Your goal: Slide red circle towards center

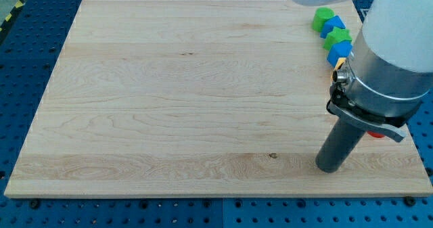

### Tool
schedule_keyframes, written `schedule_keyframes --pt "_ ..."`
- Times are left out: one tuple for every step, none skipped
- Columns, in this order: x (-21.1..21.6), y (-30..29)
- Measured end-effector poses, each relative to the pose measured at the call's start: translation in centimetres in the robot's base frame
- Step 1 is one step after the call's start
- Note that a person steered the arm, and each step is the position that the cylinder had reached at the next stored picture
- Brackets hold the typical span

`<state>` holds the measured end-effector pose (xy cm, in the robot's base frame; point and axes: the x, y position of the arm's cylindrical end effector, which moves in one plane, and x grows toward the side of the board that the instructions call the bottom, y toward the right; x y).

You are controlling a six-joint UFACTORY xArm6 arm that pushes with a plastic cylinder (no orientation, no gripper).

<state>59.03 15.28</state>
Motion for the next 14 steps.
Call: schedule_keyframes --pt "2.3 1.0" --pt "2.8 3.8" --pt "2.7 9.9" --pt "2.6 12.7" --pt "1.2 13.1" --pt "-1.0 13.1" --pt "-2.8 13.1" --pt "-4.9 13.1" --pt "-6.3 13.1" --pt "-7.9 10.1" --pt "-9.0 4.3" --pt "-8.3 2.8" --pt "-6.9 6.8" --pt "-4.8 8.7"
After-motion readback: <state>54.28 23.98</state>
